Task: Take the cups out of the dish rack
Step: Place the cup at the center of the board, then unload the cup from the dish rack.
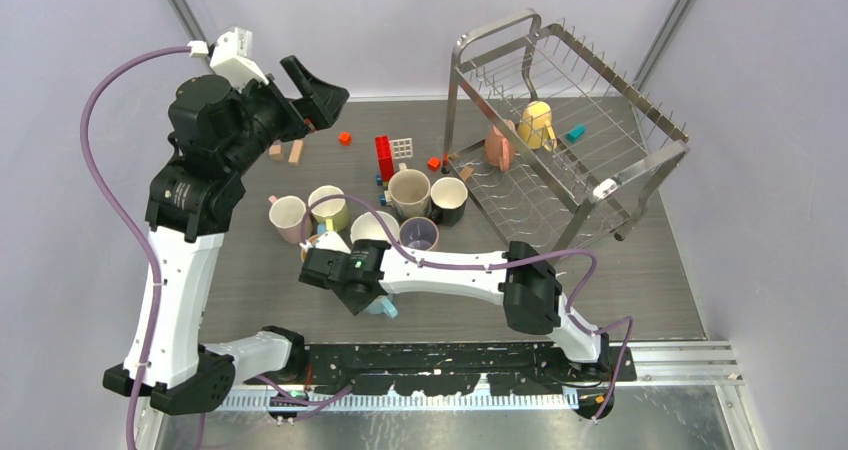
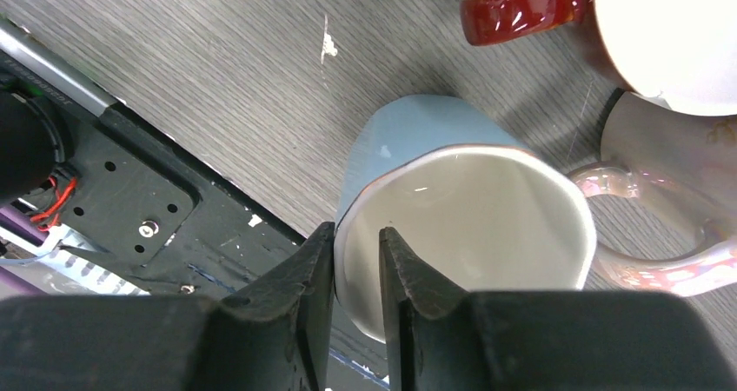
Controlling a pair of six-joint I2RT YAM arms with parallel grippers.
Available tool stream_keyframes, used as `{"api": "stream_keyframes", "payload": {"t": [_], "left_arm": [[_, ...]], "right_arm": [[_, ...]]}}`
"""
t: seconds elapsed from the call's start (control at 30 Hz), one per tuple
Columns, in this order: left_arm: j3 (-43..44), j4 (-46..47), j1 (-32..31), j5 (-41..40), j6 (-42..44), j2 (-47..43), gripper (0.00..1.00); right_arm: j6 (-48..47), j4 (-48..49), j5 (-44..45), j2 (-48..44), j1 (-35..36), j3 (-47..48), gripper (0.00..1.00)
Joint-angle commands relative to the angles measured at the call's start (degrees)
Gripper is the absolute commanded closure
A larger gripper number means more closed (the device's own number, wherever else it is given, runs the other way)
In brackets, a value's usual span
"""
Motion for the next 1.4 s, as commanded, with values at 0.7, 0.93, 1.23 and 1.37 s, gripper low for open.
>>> {"api": "stream_keyframes", "payload": {"t": [0.7, 0.93, 1.23, 1.37], "left_arm": [[6.85, 2.67, 0.31, 2.24, -0.01, 1.6, 0.0], [14.14, 2.39, 0.31, 1.46, 0.38, 4.77, 0.0], [19.35, 1.09, 0.37, -0.25, 3.47, 8.69, 0.0], [14.06, 4.04, 0.32, 0.84, 2.45, 8.05, 0.0]], "right_arm": [[-0.25, 0.44, 5.13, -12.92, 0.25, 3.03, 0.48], [-0.78, 1.02, 10.71, -20.14, 0.25, 1.24, 0.39], [-3.18, -1.03, 22.0, -31.86, 0.21, 4.85, 0.25], [-5.53, -2.63, 25.34, -34.74, 0.04, 10.01, 0.17]]}}
